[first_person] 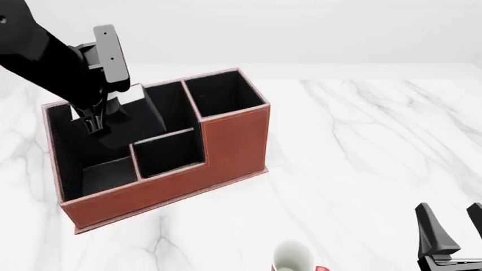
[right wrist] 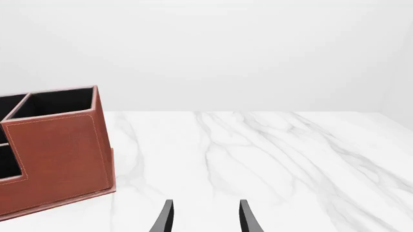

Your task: Pick up the book and place it in the front compartment of the caddy.

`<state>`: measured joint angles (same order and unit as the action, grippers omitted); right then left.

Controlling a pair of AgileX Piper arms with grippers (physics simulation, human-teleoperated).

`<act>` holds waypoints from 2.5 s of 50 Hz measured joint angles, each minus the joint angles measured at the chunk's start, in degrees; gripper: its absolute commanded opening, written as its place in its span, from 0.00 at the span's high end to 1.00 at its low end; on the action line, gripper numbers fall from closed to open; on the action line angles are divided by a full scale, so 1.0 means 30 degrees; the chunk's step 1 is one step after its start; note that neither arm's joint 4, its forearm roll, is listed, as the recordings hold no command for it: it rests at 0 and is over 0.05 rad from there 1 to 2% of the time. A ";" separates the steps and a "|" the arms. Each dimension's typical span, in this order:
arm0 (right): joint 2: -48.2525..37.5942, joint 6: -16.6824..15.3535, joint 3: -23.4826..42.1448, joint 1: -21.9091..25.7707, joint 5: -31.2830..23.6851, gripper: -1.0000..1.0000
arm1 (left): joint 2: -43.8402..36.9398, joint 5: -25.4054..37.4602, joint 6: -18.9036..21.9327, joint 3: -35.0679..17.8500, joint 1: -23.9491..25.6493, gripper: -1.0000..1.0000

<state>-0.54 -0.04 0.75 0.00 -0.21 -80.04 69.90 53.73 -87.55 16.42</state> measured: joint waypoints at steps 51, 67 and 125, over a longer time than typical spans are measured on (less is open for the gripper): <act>0.0000 -0.0001 0.0000 0.0001 0.0000 0.00 | -0.3803 0.0000 0.0589 -0.4472 -0.0379 1.00; 0.0000 -0.0001 0.0000 0.0001 0.0000 0.00 | -0.4568 0.0000 0.0774 -0.5039 -0.0654 1.00; 0.0000 0.0000 0.0000 -0.0001 0.0000 0.00 | -0.7179 0.0000 0.0461 -0.6177 -0.0695 1.00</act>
<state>-0.54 -0.05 0.75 0.00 -0.21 -101.57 69.90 55.11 -106.08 14.34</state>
